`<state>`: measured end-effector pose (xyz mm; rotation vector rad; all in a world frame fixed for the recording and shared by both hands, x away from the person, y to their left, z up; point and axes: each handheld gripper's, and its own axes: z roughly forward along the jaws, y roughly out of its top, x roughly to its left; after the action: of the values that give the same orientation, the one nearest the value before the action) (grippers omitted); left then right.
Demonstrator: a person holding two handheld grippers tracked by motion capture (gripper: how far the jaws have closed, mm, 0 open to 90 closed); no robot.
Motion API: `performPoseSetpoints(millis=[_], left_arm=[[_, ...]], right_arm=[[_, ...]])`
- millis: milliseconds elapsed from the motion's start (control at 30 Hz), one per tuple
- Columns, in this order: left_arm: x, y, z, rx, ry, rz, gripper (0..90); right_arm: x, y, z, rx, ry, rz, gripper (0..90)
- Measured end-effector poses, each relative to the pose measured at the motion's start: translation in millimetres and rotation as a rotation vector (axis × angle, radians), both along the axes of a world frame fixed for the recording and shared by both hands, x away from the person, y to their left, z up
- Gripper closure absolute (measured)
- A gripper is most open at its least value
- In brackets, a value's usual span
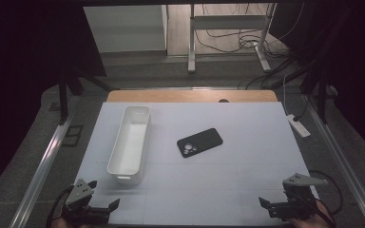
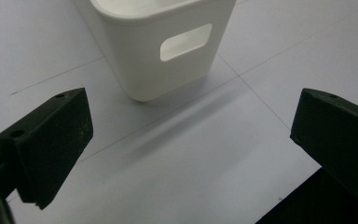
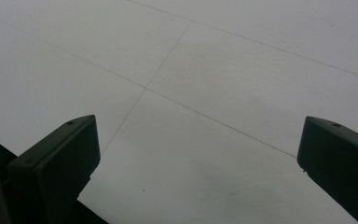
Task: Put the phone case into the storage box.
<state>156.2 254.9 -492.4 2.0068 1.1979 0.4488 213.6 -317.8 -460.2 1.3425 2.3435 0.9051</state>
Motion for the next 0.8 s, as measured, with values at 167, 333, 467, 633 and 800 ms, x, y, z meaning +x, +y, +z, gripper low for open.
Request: performPoseSetpoints(millis=[167, 333, 467, 633, 800], left_arm=[[-0.1, -0.2, 0.0, 0.0, 0.0, -0.002, 0.0], [-0.3, 0.1, 0.1, -0.001, -0.002, -0.005, 0.0], [-0.1, 0.6, 0.0, -0.007, -0.003, -0.007, 0.0], [-0.2, 1.1, 0.0, -0.008, -0.002, -0.01, 0.0], [-0.3, 1.1, 0.1, -0.009, -0.002, -0.013, 0.0]], right_arm=[[0.5, 2.1, 0.0, -0.013, -0.002, 0.012, 0.0], [2.5, 5.2, 1.4, -0.005, -0.015, 0.021, 0.0], [5.5, 7.4, 3.1, 0.001, -0.019, 0.031, 0.0], [11.7, 7.9, 3.8, 0.012, -0.015, 0.031, 0.0], [17.3, 8.8, 4.6, 0.013, -0.015, 0.032, 0.0]])
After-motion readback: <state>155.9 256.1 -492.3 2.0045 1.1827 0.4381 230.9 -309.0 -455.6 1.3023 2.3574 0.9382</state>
